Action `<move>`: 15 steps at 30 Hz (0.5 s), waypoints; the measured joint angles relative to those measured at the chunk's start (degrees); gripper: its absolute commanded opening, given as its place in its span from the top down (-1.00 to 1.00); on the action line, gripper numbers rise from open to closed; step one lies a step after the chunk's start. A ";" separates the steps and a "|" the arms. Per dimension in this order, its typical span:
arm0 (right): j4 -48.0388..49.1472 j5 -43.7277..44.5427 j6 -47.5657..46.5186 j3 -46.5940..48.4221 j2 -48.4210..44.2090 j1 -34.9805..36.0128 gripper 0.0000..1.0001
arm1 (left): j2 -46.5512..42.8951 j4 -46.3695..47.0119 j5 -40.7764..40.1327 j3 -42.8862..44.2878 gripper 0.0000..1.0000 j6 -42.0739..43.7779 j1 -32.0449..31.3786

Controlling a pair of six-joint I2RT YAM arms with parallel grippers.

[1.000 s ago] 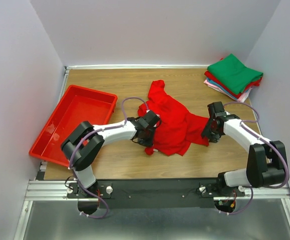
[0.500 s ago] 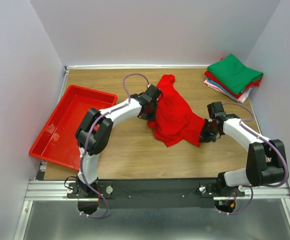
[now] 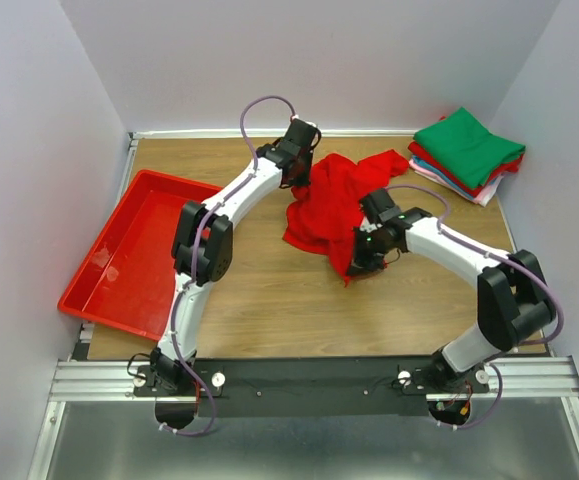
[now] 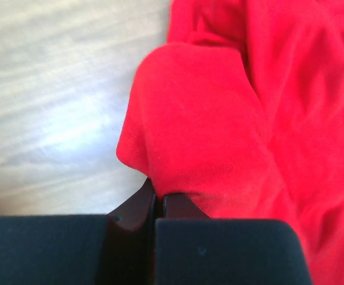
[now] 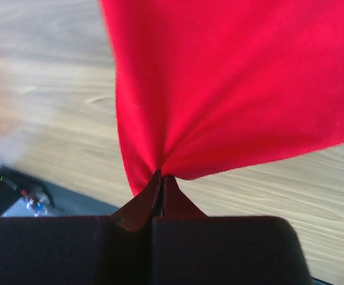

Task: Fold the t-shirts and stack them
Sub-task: Flatten the tshirt out

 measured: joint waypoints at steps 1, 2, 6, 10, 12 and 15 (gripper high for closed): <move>0.11 -0.24 0.44 0.92 0.39 0.87 0.95 | 0.24 -0.04 -0.15 0.85 1.00 0.28 0.26; 0.24 -0.44 0.61 1.20 1.11 2.29 0.86 | 0.55 -0.22 -0.24 1.77 0.98 0.68 0.57; 0.24 -1.77 1.62 4.94 3.85 5.46 -0.11 | 1.57 -0.81 -0.46 4.79 0.01 1.60 1.86; 0.17 -1.49 2.69 7.15 4.22 5.57 -0.53 | 0.83 -0.90 -2.40 4.04 -0.52 1.99 2.58; 0.28 -0.66 2.97 8.22 4.20 5.42 -0.56 | -2.32 -1.09 -3.45 -0.92 -0.52 1.36 2.67; 0.48 0.81 3.50 8.28 4.09 4.20 -0.57 | -9.77 -0.52 -3.87 -10.01 -0.50 0.52 2.21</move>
